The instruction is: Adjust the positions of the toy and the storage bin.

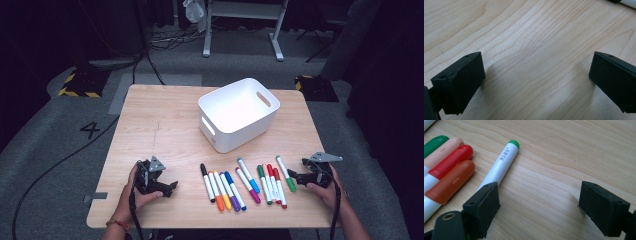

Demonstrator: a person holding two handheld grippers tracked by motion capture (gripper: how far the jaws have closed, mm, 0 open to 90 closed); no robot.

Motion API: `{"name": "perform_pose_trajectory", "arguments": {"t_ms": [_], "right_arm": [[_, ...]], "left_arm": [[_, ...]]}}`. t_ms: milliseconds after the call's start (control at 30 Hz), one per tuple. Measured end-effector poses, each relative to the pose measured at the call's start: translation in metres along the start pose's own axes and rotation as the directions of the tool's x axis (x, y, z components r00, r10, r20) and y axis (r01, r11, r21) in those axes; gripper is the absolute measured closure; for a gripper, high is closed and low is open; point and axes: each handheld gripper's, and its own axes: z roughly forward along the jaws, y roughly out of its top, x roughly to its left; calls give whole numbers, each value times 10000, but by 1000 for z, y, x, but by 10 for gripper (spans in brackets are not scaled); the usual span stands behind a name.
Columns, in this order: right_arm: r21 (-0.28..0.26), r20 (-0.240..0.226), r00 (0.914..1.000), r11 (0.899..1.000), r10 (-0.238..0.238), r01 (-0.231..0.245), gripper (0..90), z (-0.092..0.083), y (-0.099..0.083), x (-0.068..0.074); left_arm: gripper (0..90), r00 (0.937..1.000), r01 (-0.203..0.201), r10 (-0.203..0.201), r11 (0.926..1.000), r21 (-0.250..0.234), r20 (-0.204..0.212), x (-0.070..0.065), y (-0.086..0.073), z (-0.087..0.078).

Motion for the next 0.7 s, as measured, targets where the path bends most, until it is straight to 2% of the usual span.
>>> {"name": "perform_pose_trajectory", "arguments": {"t_ms": [100,167,267,300,333,400,433,533,567,600,633,700], "right_arm": [[0,0,10000,10000,-4,4,164,0,0,0],[1,0,10000,10000,0,0,164,0,0,0],[1,0,10000,10000,-3,3,164,0,0,0],[3,1,10000,10000,1,-1,164,0,0,0],[2,1,10000,10000,1,-1,164,0,0,0],[-3,12,10000,10000,3,-3,164,0,0,0],[-3,12,10000,10000,3,-3,164,0,0,0],[-11,37,10000,10000,31,-31,164,0,0,0],[-11,37,10000,10000,31,-31,164,0,0,0],[-10,37,10000,10000,32,-32,164,0,0,0],[-7,32,10000,10000,22,-22,164,0,0,0],[-9,38,10000,10000,29,-29,164,0,0,0]], "left_arm": [[59,9999,129,-129,9999,-80,-6,-1,4,0],[178,9999,155,-154,9998,-128,62,-2,8,1],[172,9999,-40,41,10000,-36,123,-4,13,3],[185,9998,-141,143,9998,-162,108,-5,16,3],[203,9993,-187,202,9986,-488,301,-6,24,0],[204,9980,-310,344,9975,-640,527,-7,35,-3],[206,9980,-310,344,9975,-640,527,-7,35,-3],[232,9951,-767,830,9910,-1095,544,-14,62,-6],[237,9951,-767,830,9910,-1095,544,-14,62,-6],[237,9930,-925,1006,9883,-1217,621,-17,70,-5],[251,9893,-1215,1316,9823,-1426,634,-23,86,-4],[261,9848,-1397,1547,9755,-1699,787,-29,101,-2]]}}
